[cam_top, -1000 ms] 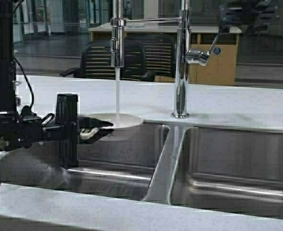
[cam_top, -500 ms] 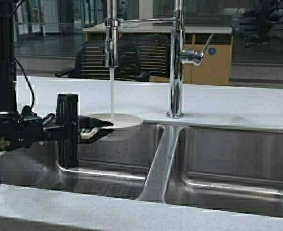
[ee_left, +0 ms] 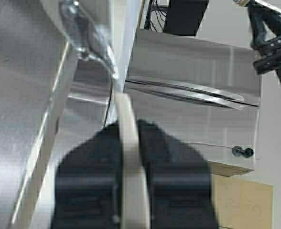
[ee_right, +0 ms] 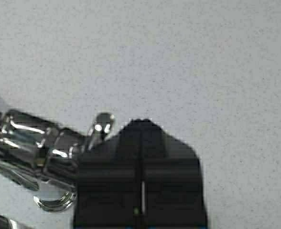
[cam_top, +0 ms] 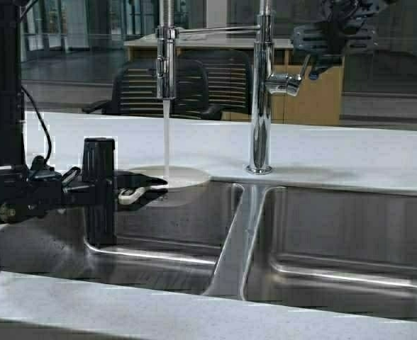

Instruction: Wash the pan

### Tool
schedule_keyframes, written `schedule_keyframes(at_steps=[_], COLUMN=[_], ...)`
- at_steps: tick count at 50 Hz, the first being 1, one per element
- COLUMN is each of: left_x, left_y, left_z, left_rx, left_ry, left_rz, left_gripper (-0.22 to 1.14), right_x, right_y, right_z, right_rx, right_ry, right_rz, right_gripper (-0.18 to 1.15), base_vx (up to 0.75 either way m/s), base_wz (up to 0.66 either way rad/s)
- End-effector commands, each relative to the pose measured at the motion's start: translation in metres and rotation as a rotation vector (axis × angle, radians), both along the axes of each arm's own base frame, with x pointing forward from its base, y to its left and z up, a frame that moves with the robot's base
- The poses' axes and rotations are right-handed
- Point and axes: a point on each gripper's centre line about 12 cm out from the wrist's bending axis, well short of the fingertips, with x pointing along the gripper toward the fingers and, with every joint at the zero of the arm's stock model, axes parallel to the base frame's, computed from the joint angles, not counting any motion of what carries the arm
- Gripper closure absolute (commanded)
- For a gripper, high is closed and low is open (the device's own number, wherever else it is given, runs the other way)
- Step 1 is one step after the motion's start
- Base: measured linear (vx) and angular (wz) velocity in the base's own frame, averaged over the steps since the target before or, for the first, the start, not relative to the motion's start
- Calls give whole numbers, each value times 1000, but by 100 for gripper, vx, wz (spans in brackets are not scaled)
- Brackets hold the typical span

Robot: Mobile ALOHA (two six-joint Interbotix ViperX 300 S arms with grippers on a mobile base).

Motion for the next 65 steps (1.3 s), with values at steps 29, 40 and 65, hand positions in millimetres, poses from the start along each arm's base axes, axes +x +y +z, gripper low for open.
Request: schedule_keyframes(at_steps=[29,40,65], left_x=[18,25,-10], left_y=[-4,7,15], left_z=[13,22,17], left_rx=[-31,106,44], left_ry=[-208,-326,30], left_rz=[11,134,128], left_gripper=[89,89,89], right_x=[-53,-94,-181], right_y=[40,30,41], right_z=[70,82,51], right_rx=[37,53,159], right_ry=[-162,-194,-109], right_rz=[111,115,151], right_gripper=[90,90,90], base_vx=[0,0,0], base_wz=[0,0,0])
